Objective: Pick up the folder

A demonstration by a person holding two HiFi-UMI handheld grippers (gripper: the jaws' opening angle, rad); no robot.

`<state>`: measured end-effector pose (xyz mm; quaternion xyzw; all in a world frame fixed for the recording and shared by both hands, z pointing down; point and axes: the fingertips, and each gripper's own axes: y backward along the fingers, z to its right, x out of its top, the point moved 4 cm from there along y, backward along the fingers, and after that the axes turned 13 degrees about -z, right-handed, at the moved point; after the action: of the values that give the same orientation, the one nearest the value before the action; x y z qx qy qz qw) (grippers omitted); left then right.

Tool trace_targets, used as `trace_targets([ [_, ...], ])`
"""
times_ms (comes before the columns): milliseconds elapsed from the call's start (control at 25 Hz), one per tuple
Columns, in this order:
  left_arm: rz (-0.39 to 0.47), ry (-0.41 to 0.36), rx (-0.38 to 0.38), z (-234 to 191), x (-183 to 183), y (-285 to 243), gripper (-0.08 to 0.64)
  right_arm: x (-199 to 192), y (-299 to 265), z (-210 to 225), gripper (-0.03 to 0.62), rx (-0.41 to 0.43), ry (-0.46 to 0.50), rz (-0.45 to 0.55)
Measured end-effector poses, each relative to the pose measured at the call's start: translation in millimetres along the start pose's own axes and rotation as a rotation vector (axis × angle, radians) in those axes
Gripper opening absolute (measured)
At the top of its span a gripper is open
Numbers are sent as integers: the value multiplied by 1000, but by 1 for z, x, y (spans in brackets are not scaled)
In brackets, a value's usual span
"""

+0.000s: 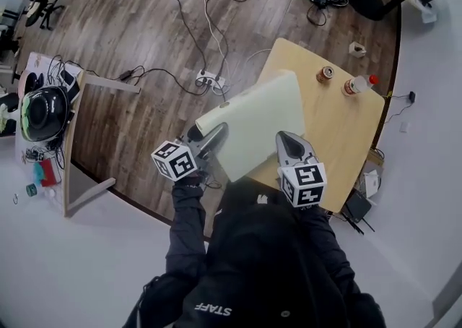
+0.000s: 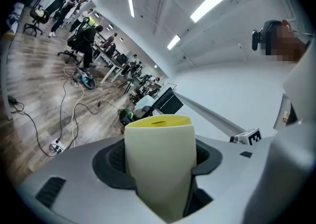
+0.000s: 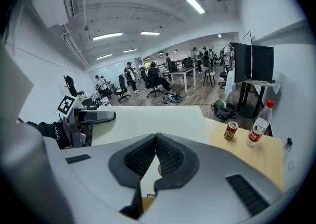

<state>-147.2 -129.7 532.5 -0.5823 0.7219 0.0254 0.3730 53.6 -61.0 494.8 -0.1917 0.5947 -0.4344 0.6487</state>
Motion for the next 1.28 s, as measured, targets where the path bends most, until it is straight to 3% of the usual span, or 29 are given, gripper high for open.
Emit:
trace_targets([
  [360, 16, -246, 68, 84, 50, -1, 296, 52, 51, 6, 21, -76, 73, 162],
  [920, 85, -490, 270, 157, 94, 10, 295, 106, 107, 18, 21, -149, 72, 344],
  [1280, 153, -569, 325, 181, 104, 15, 295, 117, 115, 13, 21, -155, 102, 387],
])
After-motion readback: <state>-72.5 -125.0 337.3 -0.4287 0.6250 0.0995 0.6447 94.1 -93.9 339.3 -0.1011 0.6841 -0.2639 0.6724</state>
